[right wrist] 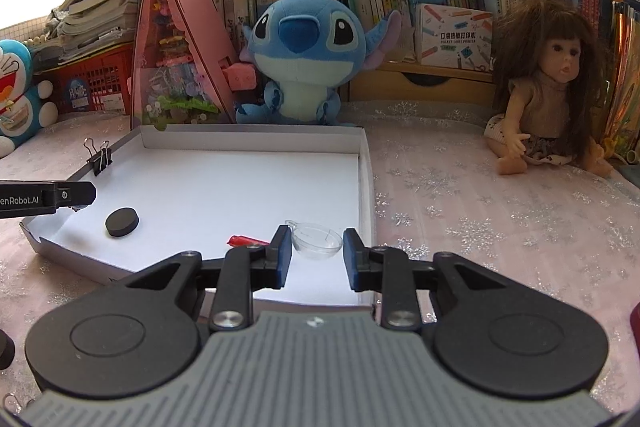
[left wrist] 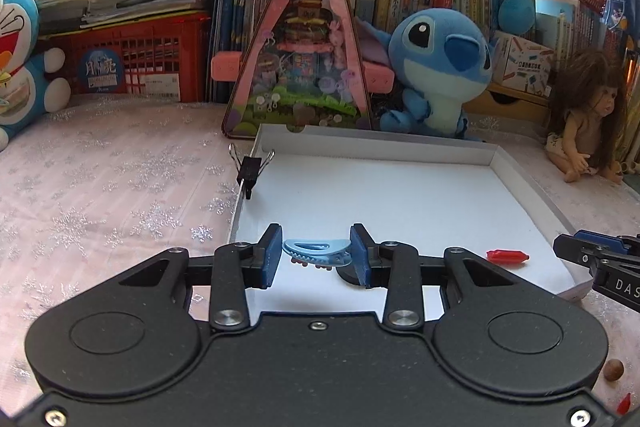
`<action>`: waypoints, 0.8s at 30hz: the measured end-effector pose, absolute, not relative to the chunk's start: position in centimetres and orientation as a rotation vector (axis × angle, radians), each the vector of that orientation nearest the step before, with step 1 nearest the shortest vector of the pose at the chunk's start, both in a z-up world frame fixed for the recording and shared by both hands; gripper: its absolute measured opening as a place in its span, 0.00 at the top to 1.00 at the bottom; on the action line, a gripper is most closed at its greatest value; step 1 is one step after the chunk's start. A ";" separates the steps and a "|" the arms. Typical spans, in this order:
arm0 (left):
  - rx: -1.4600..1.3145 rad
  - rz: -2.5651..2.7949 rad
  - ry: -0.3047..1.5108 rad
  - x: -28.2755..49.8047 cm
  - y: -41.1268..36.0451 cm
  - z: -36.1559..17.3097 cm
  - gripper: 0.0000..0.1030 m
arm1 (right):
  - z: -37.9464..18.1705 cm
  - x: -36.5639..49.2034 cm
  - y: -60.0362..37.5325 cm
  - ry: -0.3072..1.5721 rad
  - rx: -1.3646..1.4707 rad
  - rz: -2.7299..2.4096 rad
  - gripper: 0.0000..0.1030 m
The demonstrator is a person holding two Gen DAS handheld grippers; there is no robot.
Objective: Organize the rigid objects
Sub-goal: 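Carry the blue clip in the left gripper and clear lid in the right gripper into the tray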
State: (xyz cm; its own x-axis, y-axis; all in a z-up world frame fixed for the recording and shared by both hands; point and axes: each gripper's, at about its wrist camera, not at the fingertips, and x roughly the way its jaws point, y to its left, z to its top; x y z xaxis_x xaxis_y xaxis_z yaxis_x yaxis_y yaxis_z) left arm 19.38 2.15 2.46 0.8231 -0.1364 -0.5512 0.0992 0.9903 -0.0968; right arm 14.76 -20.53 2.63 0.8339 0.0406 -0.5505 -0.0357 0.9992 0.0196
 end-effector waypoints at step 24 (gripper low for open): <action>-0.039 -0.096 0.621 21.4 0.7 0.4 0.66 | 0.8 17.4 -19.5 0.665 -0.001 0.053 0.68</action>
State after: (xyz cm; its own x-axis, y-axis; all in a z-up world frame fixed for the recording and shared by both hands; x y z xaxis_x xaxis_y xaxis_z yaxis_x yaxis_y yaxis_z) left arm 21.41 0.74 0.40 0.8089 -0.1012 -0.5792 0.0778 0.9948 -0.0652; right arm 17.40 -19.50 0.80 0.7857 0.0490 -0.6166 -0.0494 0.9986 0.0164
